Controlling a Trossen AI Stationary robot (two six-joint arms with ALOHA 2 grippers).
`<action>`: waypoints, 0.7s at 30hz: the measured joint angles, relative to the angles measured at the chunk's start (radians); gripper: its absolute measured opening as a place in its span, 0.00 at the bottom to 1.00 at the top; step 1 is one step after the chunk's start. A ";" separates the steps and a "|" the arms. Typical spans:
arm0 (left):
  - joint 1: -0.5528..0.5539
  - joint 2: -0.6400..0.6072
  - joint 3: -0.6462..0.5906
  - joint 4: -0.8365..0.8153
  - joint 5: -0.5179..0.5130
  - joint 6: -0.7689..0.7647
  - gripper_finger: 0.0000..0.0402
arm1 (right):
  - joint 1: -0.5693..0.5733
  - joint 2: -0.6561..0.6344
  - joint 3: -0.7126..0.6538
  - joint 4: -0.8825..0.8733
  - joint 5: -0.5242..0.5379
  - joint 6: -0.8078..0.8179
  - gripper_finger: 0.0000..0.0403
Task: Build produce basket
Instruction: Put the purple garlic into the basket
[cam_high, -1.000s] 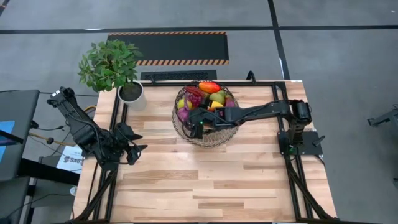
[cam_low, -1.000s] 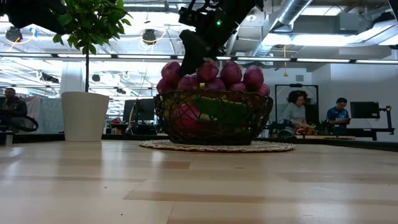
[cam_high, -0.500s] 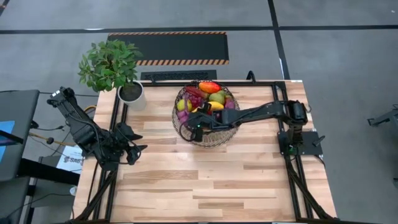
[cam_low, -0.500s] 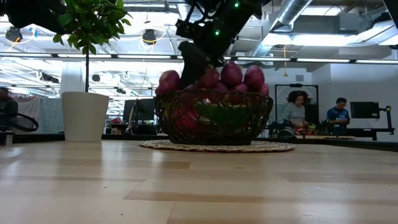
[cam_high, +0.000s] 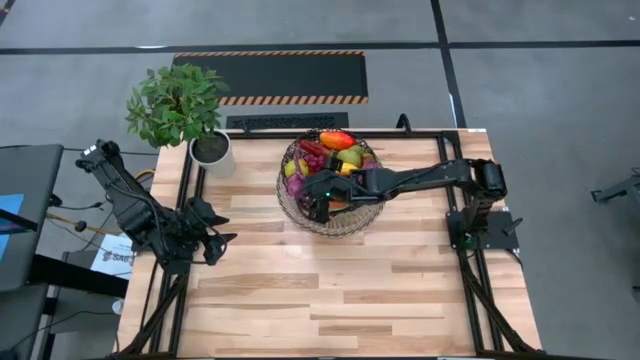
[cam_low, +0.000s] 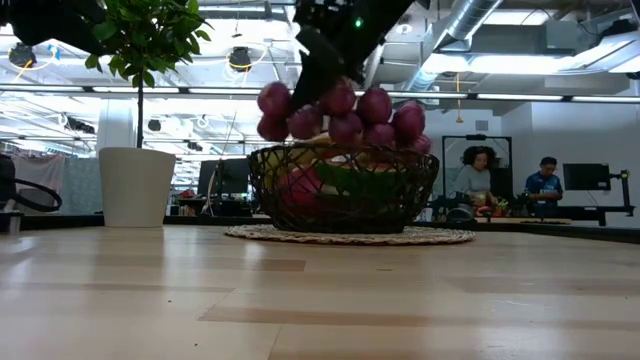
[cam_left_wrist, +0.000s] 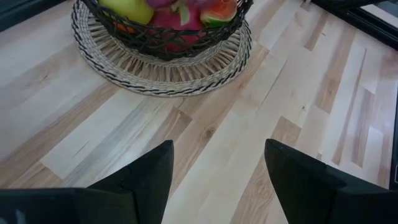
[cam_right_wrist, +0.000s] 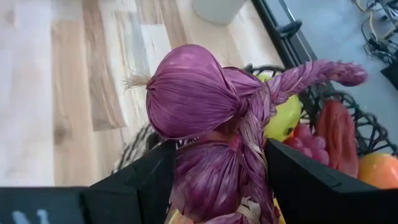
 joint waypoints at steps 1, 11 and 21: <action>0.000 0.000 0.000 0.000 0.000 0.000 0.59 | 0.000 -0.008 0.000 0.000 -0.005 0.001 0.64; 0.000 0.000 0.000 0.000 -0.001 -0.001 0.59 | -0.005 -0.004 -0.001 -0.042 -0.005 0.020 0.65; 0.000 0.000 0.000 0.000 -0.006 -0.001 0.59 | -0.006 0.007 0.001 -0.049 -0.013 0.029 0.69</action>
